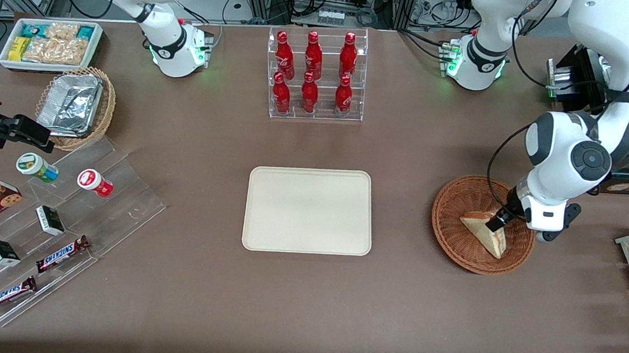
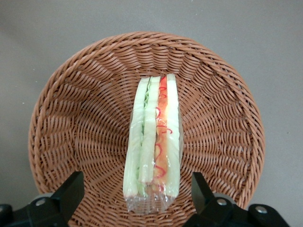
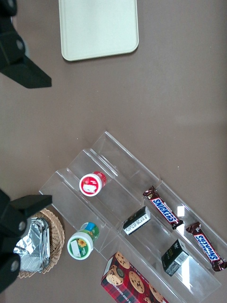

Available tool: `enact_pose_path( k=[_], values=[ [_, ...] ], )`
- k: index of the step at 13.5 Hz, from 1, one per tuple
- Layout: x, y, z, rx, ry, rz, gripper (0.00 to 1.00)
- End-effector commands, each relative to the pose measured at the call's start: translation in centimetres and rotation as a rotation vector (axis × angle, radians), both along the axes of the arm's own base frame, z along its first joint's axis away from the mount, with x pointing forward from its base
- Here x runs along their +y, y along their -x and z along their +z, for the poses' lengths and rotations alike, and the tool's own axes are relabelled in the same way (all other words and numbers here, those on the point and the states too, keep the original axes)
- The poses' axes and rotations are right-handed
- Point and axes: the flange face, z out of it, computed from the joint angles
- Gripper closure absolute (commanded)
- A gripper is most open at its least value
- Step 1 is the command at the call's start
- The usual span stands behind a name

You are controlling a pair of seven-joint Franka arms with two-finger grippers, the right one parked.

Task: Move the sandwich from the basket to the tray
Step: 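Lower the left gripper and close it on the sandwich, then lift the sandwich and carry it with the left gripper over the tray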

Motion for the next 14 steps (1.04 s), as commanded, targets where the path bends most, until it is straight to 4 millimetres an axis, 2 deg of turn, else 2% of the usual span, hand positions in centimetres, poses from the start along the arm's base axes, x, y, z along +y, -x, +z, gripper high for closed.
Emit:
enact_pose_path(
  k=[1,3,6,7,8,9,11,12,14],
  values=[
    [-0.2,-0.2,-0.5,-0.036,0.014,0.026,0.00],
    [-0.6,-0.3,-1.9,-0.036,0.015,0.023,0.00],
    [-0.9,-0.3,-2.9,-0.025,0.014,0.017,0.01],
    [-0.9,-0.3,-3.0,-0.027,0.014,0.019,0.08],
    [-0.9,-0.3,-3.2,-0.025,0.014,0.020,0.23],
    [-0.9,-0.4,-3.0,-0.027,0.014,0.032,0.51],
    [-1.1,-0.4,-3.1,-0.021,0.015,0.037,0.94],
    [-1.1,-0.5,-2.8,-0.024,0.015,0.038,1.00],
    [-1.6,-1.0,-1.5,-0.023,0.017,0.037,1.00]
  ],
)
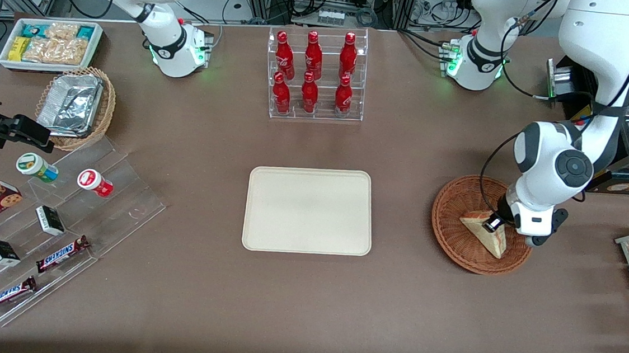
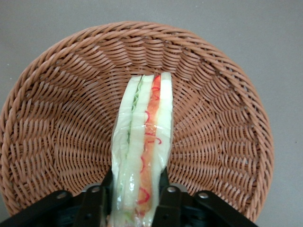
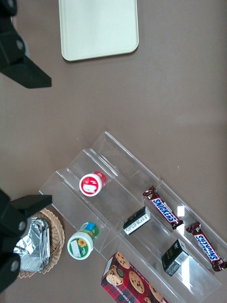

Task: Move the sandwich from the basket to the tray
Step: 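Lift the sandwich and carry it with the left gripper over the tray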

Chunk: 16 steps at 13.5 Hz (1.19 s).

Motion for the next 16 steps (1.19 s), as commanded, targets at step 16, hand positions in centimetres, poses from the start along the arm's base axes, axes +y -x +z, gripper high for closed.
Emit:
enact_pose_path(
  k=[16],
  values=[
    [-36.4,4.5,9.0,0.246,-0.137,-0.562,1.00]
  ],
)
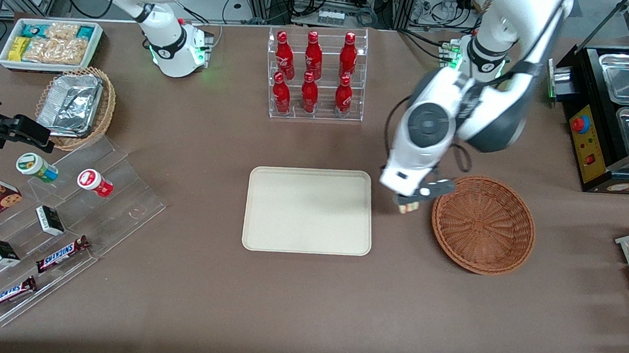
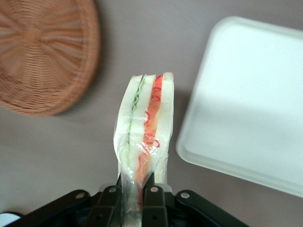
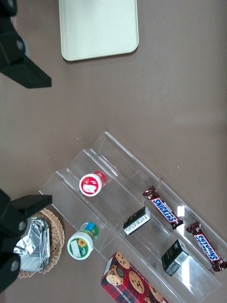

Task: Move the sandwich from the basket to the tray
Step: 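Lift the sandwich and carry it with the left gripper over the tray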

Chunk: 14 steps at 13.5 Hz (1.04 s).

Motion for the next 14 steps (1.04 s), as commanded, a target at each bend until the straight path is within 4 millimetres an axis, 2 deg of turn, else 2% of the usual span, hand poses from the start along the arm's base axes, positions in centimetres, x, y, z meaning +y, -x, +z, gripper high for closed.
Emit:
enact_pose_path(
  k=[1,3,4,6,9,14],
  values=[
    [-6.6,-0.2,-2.4,-0.022,-0.021,-0.062,1.00],
    [-9.8,-0.1,-3.7,-0.048,0.004,-0.093,1.00],
    [-12.0,0.6,-4.3,-0.083,0.027,-0.104,1.00],
    [-14.4,1.4,-5.9,-0.137,0.066,-0.080,1.00],
    [-16.7,1.7,-8.1,-0.184,0.111,-0.103,1.00],
    [-18.3,1.2,-11.4,-0.228,0.149,-0.121,1.00]
  ],
)
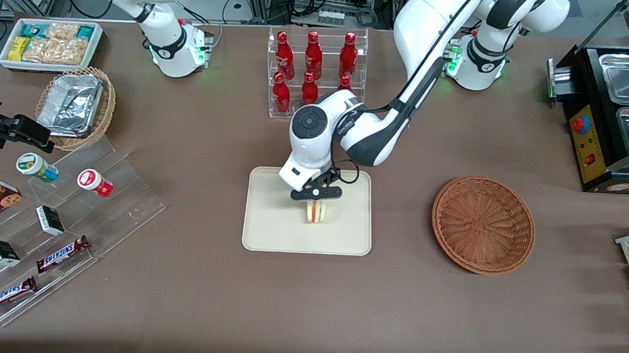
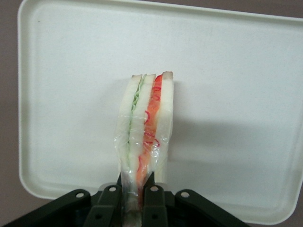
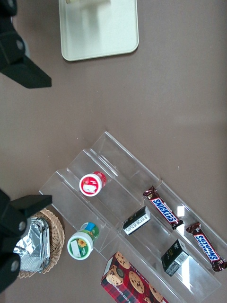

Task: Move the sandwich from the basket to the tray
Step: 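Lower the sandwich onto the tray and open the left gripper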

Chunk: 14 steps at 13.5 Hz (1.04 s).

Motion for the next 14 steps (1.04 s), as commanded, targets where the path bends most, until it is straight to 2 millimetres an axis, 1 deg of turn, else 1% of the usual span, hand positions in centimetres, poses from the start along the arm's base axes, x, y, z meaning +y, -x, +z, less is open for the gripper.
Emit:
enact_pose_path(
  k=[1,3,4,5,6,8,9,10,11,12,14],
  values=[
    [-1.4,-0.4,-1.3,-0.054,0.009,-0.008,1.00],
    [-1.3,-0.4,-1.8,-0.064,-0.006,-0.021,1.00],
    [-1.2,-0.5,-1.9,-0.063,-0.007,-0.022,0.77],
    [-1.2,-0.5,-2.1,-0.062,-0.012,-0.026,0.24],
    [-1.2,-0.4,-2.0,-0.062,-0.015,-0.031,0.01],
    [-1.1,-0.5,-0.4,-0.060,-0.017,-0.022,0.00],
    [-0.7,-0.5,1.2,-0.048,-0.030,-0.012,0.00],
    [-0.1,-0.7,3.3,-0.043,-0.032,0.002,0.00],
    [0.6,-1.0,6.0,-0.044,-0.033,0.021,0.00],
    [2.4,-1.7,9.5,-0.047,-0.042,0.098,0.00],
    [5.2,-2.6,14.2,-0.049,-0.056,0.176,0.00]
  ],
)
